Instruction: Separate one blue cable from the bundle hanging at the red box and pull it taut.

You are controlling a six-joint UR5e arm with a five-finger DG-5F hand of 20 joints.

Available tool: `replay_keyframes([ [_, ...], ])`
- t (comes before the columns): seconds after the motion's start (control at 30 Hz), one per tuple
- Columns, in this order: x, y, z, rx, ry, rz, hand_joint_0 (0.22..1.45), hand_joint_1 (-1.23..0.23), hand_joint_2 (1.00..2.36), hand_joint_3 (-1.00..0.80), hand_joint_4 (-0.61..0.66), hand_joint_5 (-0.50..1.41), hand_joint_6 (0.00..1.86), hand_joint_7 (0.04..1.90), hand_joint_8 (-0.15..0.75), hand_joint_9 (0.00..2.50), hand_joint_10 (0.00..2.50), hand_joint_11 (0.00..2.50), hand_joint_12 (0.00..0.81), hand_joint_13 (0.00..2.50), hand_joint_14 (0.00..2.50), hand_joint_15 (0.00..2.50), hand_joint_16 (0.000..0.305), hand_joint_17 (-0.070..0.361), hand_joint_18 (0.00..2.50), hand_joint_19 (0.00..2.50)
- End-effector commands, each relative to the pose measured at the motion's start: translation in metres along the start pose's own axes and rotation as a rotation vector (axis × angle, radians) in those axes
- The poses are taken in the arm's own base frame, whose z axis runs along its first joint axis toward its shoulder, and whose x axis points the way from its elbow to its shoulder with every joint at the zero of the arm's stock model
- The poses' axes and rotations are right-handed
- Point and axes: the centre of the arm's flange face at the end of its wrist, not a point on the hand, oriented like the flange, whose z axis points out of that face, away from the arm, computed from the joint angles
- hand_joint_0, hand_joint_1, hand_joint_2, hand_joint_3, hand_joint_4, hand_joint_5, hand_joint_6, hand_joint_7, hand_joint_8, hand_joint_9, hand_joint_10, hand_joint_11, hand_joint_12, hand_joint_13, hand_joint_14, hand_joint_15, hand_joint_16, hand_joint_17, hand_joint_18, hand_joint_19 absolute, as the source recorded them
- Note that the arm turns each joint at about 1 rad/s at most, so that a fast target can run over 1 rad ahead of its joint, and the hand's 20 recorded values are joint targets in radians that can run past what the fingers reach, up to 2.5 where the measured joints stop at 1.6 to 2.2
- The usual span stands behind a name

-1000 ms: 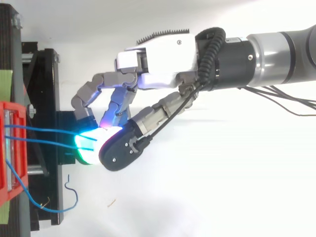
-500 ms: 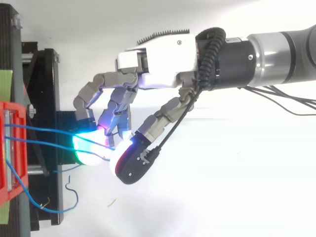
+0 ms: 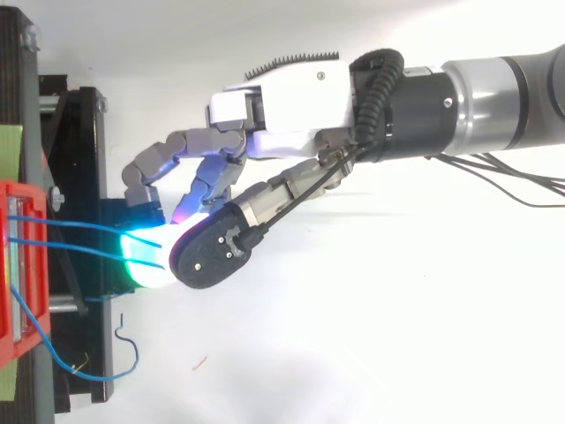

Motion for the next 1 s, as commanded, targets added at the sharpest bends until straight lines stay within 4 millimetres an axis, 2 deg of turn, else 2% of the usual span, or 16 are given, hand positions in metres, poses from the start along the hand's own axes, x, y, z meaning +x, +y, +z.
replay_keyframes([
  [0.0, 0.0010, 0.0005, 0.0005, -0.002, 0.002, 0.006, 0.67, -0.58, 1.01, -0.34, 0.22, -0.09, 0.57, 1.29, 0.294, 0.71, 0.01, 0.40, 0.345, 0.75, 0.01, 0.33, 0.041, 0.092, 0.96, 0.54],
  [0.03, 0.0009, 0.0016, 0.0010, -0.002, 0.002, 0.007, 0.67, -0.59, 1.01, -0.33, 0.23, -0.09, 0.59, 1.27, 0.294, 0.71, 0.01, 0.42, 0.347, 0.75, 0.01, 0.34, 0.041, 0.093, 0.96, 0.53],
  [0.07, 0.0009, 0.0021, 0.0012, -0.002, 0.002, 0.007, 0.66, -0.61, 1.01, -0.30, 0.25, -0.13, 0.68, 1.10, 0.300, 0.71, 0.02, 0.50, 0.352, 0.75, 0.01, 0.35, 0.042, 0.095, 0.96, 0.53],
  [0.1, 0.0008, 0.0028, 0.0016, -0.004, 0.002, 0.007, 0.64, -0.65, 1.01, -0.28, 0.26, -0.17, 0.77, 1.01, 0.314, 0.71, 0.02, 0.61, 0.367, 0.74, 0.01, 0.35, 0.044, 0.099, 0.94, 0.51],
  [0.13, 0.0008, 0.0024, 0.0015, -0.005, 0.002, 0.005, 0.63, -0.76, 1.01, -0.29, 0.26, -0.20, 0.83, 0.97, 0.324, 0.72, 0.02, 0.66, 0.374, 0.74, 0.01, 0.36, 0.046, 0.103, 0.93, 0.50],
  [0.2, 0.0008, 0.0024, 0.0015, -0.005, 0.002, 0.002, 0.62, -0.82, 1.01, -0.32, 0.27, -0.21, 0.91, 0.97, 0.344, 0.79, 0.02, 0.85, 0.377, 0.73, 0.01, 0.37, 0.047, 0.105, 0.91, 0.48],
  [0.3, -0.0003, 0.0024, 0.0011, -0.005, 0.000, -0.001, 0.65, -0.86, 1.01, -0.43, 0.24, -0.19, 0.93, 0.98, 0.353, 0.82, 0.02, 0.90, 0.378, 0.74, 0.01, 0.37, 0.046, 0.104, 0.90, 0.46],
  [0.37, 0.0008, 0.0024, 0.0015, -0.005, 0.002, -0.001, 0.67, -0.85, 1.00, -0.50, 0.23, -0.18, 0.93, 1.01, 0.350, 0.86, 0.02, 0.91, 0.375, 0.75, 0.01, 0.37, 0.046, 0.103, 0.90, 0.47],
  [0.43, 0.0008, 0.0024, 0.0015, -0.005, 0.002, -0.001, 0.63, -0.81, 1.00, -0.50, 0.20, -0.16, 0.92, 1.05, 0.339, 0.87, 0.02, 0.89, 0.369, 0.76, 0.01, 0.38, 0.045, 0.101, 0.92, 0.49],
  [0.53, 0.0008, 0.0024, 0.0015, -0.005, 0.002, -0.001, 0.57, -0.59, 1.00, -0.50, 0.15, -0.12, 0.88, 1.12, 0.325, 0.93, 0.02, 0.76, 0.360, 0.79, 0.01, 0.37, 0.044, 0.100, 0.94, 0.51],
  [0.63, 0.0022, 0.0022, 0.0016, -0.002, 0.005, 0.001, 0.60, -0.51, 1.00, -0.50, 0.11, -0.12, 0.87, 1.14, 0.313, 0.95, 0.02, 0.75, 0.350, 0.80, 0.01, 0.38, 0.043, 0.097, 0.93, 0.53],
  [0.67, 0.0022, 0.0023, 0.0017, -0.004, 0.005, 0.001, 0.61, -0.50, 1.00, -0.45, 0.11, -0.12, 0.86, 1.14, 0.315, 0.94, 0.02, 0.73, 0.353, 0.80, 0.01, 0.39, 0.044, 0.098, 0.93, 0.55],
  [0.73, 0.0021, 0.0025, 0.0019, -0.005, 0.005, 0.001, 0.61, -0.52, 1.01, -0.36, 0.11, -0.12, 0.86, 1.16, 0.319, 0.93, 0.02, 0.73, 0.359, 0.80, 0.01, 0.39, 0.044, 0.099, 0.93, 0.55],
  [0.8, 0.0021, 0.0032, 0.0023, -0.007, 0.005, 0.000, 0.60, -0.65, 1.01, -0.21, 0.15, -0.12, 0.88, 1.13, 0.374, 0.94, 0.02, 0.72, 0.417, 0.85, 0.01, 0.38, 0.055, 0.124, 1.03, 0.46],
  [0.83, 0.0021, 0.0032, 0.0023, -0.007, 0.005, 0.000, 0.60, -0.65, 1.01, -0.20, 0.15, -0.12, 0.88, 1.13, 0.378, 0.94, 0.02, 0.73, 0.417, 0.85, 0.01, 0.38, 0.055, 0.124, 1.03, 0.45],
  [0.97, 0.0021, 0.0029, 0.0020, -0.004, 0.005, 0.001, 0.62, -0.80, 1.01, -0.16, 0.08, -0.16, 0.91, 1.08, 0.353, 0.86, 0.02, 0.78, 0.397, 0.79, 0.01, 0.39, 0.054, 0.121, 0.92, 0.44],
])
